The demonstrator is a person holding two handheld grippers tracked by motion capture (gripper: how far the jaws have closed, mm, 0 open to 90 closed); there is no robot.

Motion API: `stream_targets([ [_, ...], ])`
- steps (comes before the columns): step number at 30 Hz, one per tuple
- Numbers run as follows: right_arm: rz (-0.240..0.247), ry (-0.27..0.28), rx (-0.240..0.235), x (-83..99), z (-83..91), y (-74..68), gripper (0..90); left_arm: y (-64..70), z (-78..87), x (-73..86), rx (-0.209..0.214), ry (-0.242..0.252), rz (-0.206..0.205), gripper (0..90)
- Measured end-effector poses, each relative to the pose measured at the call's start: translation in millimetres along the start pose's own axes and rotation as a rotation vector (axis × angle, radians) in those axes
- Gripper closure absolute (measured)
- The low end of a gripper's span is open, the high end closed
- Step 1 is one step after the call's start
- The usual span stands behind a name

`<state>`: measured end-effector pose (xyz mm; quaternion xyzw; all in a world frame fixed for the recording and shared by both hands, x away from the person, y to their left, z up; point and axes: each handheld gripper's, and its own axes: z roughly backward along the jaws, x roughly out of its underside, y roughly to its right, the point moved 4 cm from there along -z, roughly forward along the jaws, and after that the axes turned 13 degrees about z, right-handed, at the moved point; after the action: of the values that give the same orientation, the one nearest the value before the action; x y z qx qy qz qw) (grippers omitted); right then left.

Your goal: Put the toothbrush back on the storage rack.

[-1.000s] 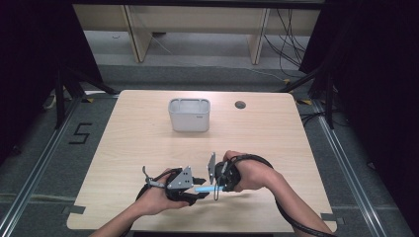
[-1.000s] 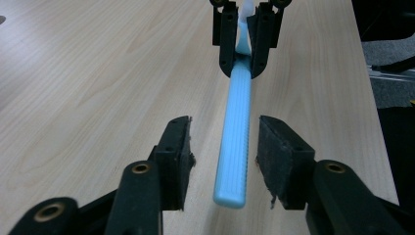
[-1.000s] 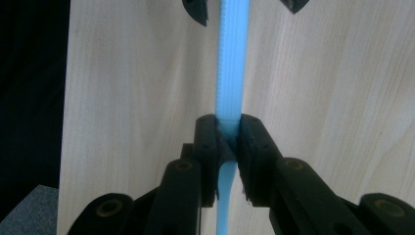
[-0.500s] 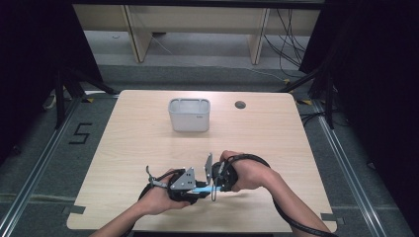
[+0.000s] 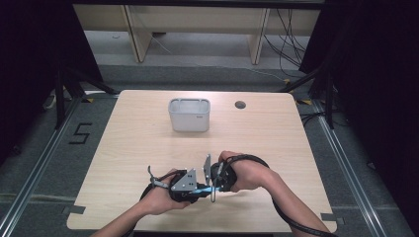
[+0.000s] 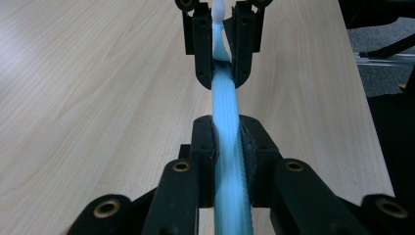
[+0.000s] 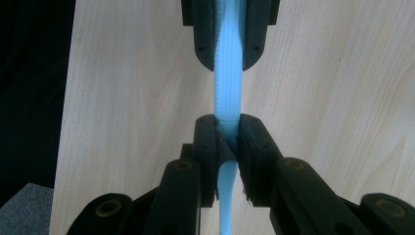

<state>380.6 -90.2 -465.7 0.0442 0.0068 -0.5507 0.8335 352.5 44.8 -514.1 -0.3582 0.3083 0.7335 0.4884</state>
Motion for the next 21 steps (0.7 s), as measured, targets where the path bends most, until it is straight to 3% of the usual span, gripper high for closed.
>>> stream_targets([
  [5,-0.042,0.0,0.014,-0.3,2.7,-0.1,76.9,-1.0,2.2,0.2,-0.002,0.02,0.011,78.0],
  [8,-0.079,0.031,0.041,2.0,7.3,1.5,69.9,-3.4,5.3,1.0,-0.015,0.035,0.021,78.0],
  [9,-0.102,0.073,0.069,4.6,11.7,3.3,65.8,-4.5,6.6,1.7,-0.025,0.042,0.025,78.0],
  [10,-0.143,0.081,0.079,5.9,13.8,1.5,64.0,-5.5,7.9,2.3,-0.028,0.042,0.029,78.0],
  [11,-0.143,0.081,0.079,5.9,13.8,1.5,64.0,-6.3,9.3,3.1,-0.035,0.053,0.041,78.0],
  [12,-0.15,0.125,0.11,6.7,16.0,3.1,62.6,-8.9,12.4,4.6,-0.053,0.052,0.041,78.0],
  [13,-0.207,0.194,0.17,11.0,23.7,1.3,58.4,-10.3,14.0,5.7,-0.067,0.069,0.051,78.0],
  [14,-0.262,0.216,0.189,13.5,27.3,-1.7,57.0,-12.6,16.2,7.1,-0.078,0.081,0.054,78.0],
  [15,-0.287,0.247,0.217,14.7,29.5,-3.1,56.7,-14.1,18.1,8.1,-0.087,0.09,0.058,78.0],
  [16,-0.287,0.247,0.217,14.7,29.5,-3.1,56.7,-16.3,20.9,9.6,-0.108,0.113,0.058,78.0],
  [17,-0.27,0.313,0.262,15.6,31.8,-2.9,56.0,-17.7,23.8,11.3,-0.122,0.134,0.073,78.0],
  [18,-0.302,0.418,0.345,20.4,37.4,-7.8,54.6,-20.6,28.0,13.5,-0.144,0.156,0.082,78.0],
  [19,-0.302,0.418,0.345,20.4,37.4,-7.8,54.6,-22.2,31.3,15.2,-0.158,0.175,0.099,78.0],
  [20,-0.371,0.493,0.408,26.9,39.3,-11.9,53.6,-24.3,34.4,16.9,-0.171,0.192,0.108,78.0],
  [21,-0.385,0.516,0.425,29.5,38.9,-13.2,53.3,-25.8,36.9,17.9,-0.187,0.211,0.117,78.0],
])
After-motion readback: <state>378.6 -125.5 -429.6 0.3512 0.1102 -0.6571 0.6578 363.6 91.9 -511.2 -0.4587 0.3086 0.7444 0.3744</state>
